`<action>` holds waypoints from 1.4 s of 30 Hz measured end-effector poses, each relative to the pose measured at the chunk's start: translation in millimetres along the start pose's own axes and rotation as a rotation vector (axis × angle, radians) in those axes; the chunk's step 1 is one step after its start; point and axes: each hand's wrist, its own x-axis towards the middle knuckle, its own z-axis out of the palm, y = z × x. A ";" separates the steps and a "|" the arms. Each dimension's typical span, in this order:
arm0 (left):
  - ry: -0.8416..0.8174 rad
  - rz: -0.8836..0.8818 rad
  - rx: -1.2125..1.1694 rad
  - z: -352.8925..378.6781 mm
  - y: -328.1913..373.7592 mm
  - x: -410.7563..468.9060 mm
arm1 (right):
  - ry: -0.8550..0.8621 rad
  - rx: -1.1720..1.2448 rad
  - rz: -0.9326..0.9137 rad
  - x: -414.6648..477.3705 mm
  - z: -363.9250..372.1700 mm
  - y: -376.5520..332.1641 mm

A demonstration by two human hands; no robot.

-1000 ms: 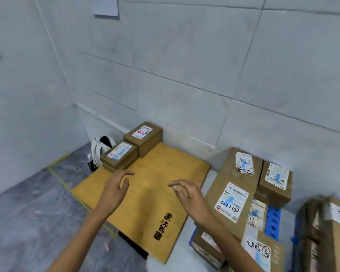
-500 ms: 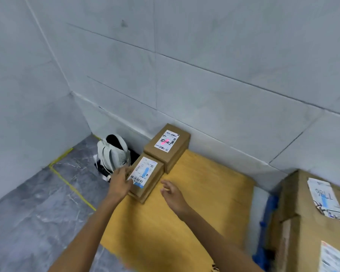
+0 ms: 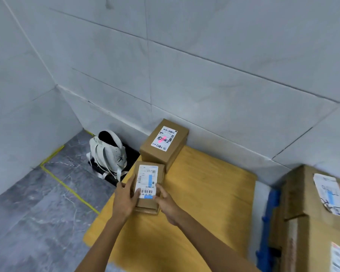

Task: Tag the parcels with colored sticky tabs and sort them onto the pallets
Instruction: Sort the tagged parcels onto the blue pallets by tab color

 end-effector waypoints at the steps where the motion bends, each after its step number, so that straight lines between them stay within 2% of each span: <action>1: 0.026 0.009 -0.018 -1.2 7.5 -8.3 | 0.018 -0.004 -0.030 -6.2 -3.8 -0.9; 6: 0.236 0.134 -0.131 -15.5 81.1 -58.5 | 0.079 -0.057 -0.289 -69.2 -45.8 -13.5; 10: 0.332 0.279 -0.239 -11.5 174.1 -119.6 | 0.212 -0.140 -0.574 -166.5 -112.3 -10.8; 13: 0.317 0.390 -0.370 10.8 252.2 -186.1 | 0.352 -0.175 -0.709 -257.0 -177.1 8.4; 17: 0.200 0.568 -0.450 52.5 347.9 -274.9 | 0.508 -0.150 -0.776 -374.2 -264.6 50.8; 22: 0.012 0.685 -0.482 105.8 423.3 -342.9 | 0.601 0.010 -0.737 -462.5 -339.9 98.4; 28: -0.248 0.751 -0.274 161.5 448.3 -381.1 | 0.725 0.077 -0.604 -481.0 -391.5 163.0; 37: -0.410 0.723 0.102 224.6 436.7 -363.5 | 0.608 0.148 -0.350 -434.5 -424.8 225.2; 39: -0.419 0.722 0.157 231.8 433.2 -359.1 | 0.574 0.089 -0.320 -420.9 -429.4 240.9; 42: -0.448 0.745 0.228 240.1 430.3 -353.5 | 0.616 -0.134 -0.353 -405.2 -433.4 260.6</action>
